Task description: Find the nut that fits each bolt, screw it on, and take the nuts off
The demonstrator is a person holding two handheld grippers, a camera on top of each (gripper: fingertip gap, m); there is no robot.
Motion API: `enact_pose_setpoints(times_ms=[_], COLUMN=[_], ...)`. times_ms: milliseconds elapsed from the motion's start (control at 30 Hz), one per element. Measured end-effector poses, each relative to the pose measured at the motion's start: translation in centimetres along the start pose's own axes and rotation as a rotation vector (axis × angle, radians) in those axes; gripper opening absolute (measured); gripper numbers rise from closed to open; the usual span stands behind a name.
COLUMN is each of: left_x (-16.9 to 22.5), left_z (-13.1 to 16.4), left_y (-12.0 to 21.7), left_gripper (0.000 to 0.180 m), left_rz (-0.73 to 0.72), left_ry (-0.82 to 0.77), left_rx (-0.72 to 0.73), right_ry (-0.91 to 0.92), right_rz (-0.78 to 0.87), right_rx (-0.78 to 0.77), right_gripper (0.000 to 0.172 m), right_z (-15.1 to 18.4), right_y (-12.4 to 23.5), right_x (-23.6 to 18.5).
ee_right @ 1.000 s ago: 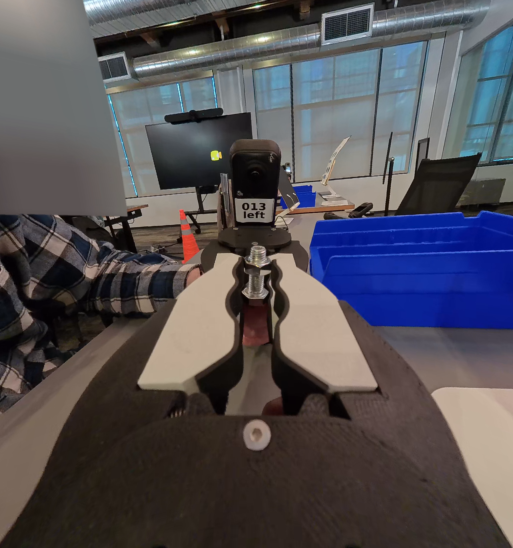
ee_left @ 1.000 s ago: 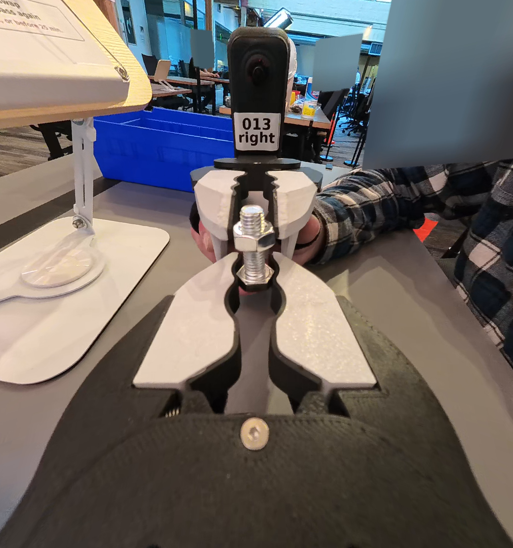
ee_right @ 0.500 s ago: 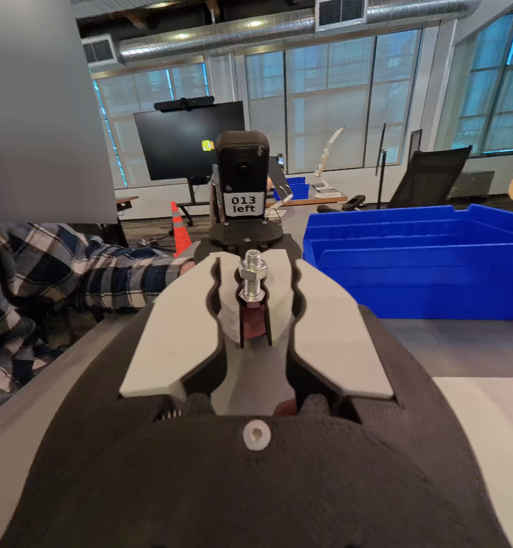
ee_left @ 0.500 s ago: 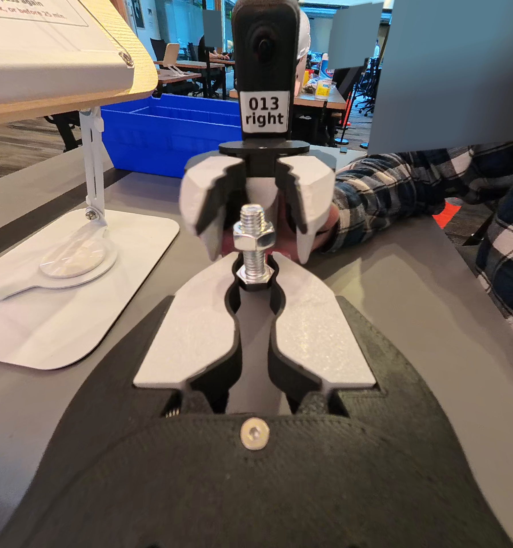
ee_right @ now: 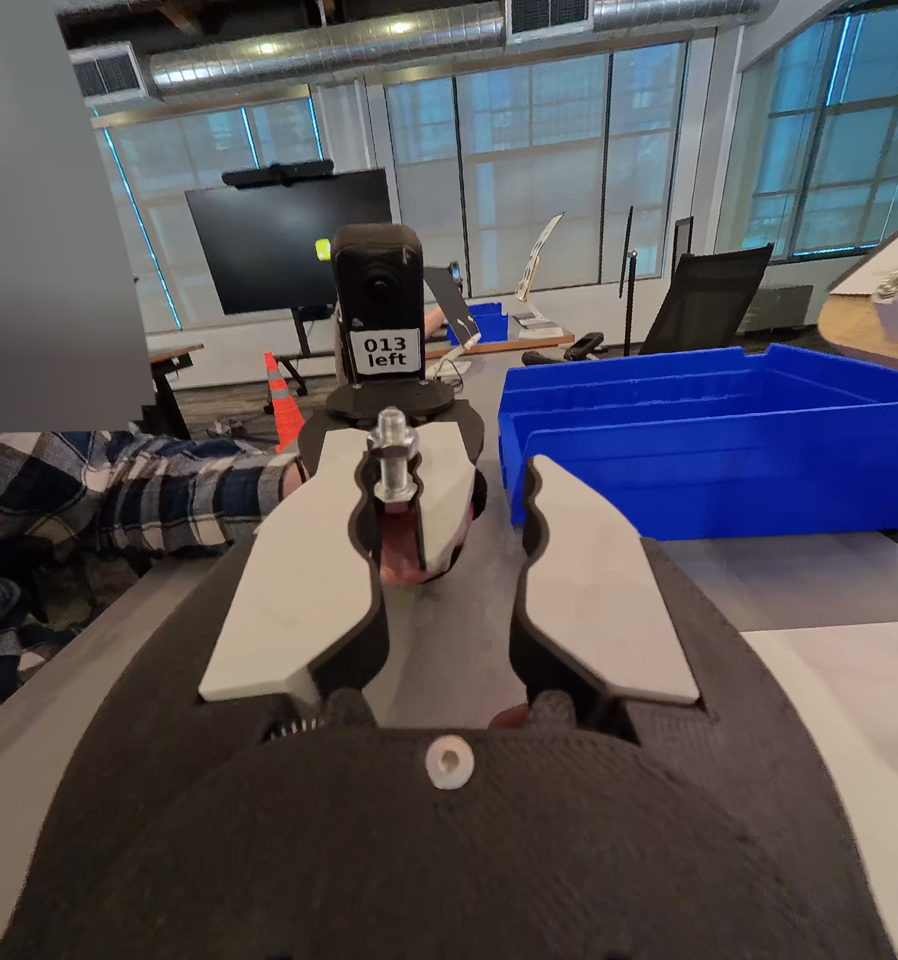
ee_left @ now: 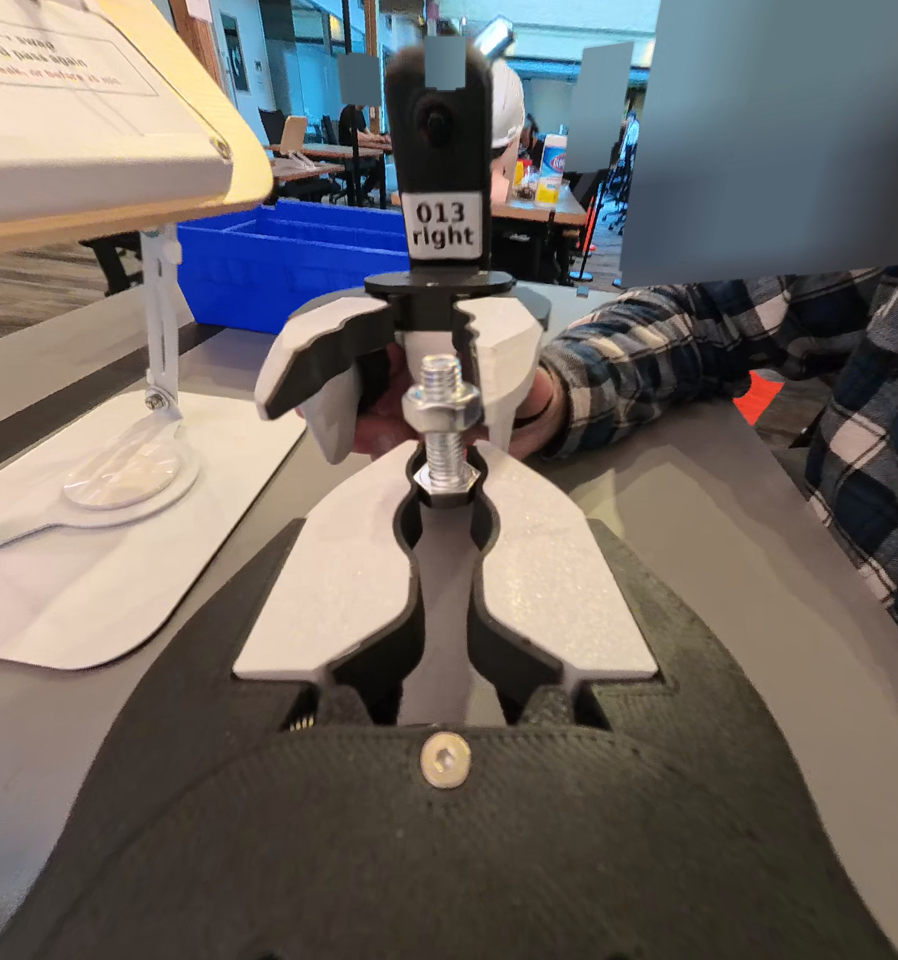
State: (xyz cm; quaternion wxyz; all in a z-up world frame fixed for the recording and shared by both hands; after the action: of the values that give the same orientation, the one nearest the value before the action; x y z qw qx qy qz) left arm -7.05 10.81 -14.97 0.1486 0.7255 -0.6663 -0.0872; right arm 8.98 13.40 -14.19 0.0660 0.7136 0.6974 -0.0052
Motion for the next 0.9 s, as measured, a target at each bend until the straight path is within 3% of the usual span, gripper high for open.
enact_pose_setpoints(times_ms=[167,267,433,500,667,900], left_x=[-0.2,-0.3,0.2,0.1,-0.3,0.0], left_z=[-0.2,0.0,0.1,0.0,0.0,0.1], left_y=[0.8,0.3,-0.6,-0.5,0.5,-0.5], left_gripper=[0.015,0.015,0.015,0.014,0.014,0.015], left_rz=[0.002,0.005,0.017,0.015,-0.004,0.015], left_ry=[0.017,0.021,-0.005,0.003,0.022,0.013], left_rx=[0.052,0.020,-0.023,-0.013,0.031,-0.004], right_ry=[-0.008,-0.027,0.009,-0.009,-0.072,-0.016], right_rz=[0.036,-0.018,-0.005,0.006,0.033,-0.032], right_rx=[0.004,0.033,-0.016,-0.004,0.027,0.013], right_gripper=[0.044,0.060,0.061,0.069,0.055,0.062], right_z=[-0.3,-0.6,-0.4,-0.3,0.1,-0.2], right_y=[0.8,0.6,-0.6,-0.1,1.1,-0.7], right_x=[0.8,0.5,-0.3,0.3,1.8,0.0])
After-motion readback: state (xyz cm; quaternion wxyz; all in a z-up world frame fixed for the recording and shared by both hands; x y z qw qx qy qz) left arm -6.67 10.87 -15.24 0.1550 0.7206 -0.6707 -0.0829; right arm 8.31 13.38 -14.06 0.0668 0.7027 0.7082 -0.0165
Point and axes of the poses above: each gripper's, where its closed fingertips meet, y back along the fingers, z out of its underside, x = y × z across the jaws, the point moved 10 cm from there along y, back along the fingers, and after that the axes turned 12 degrees about -x, right-handed, at the moved point
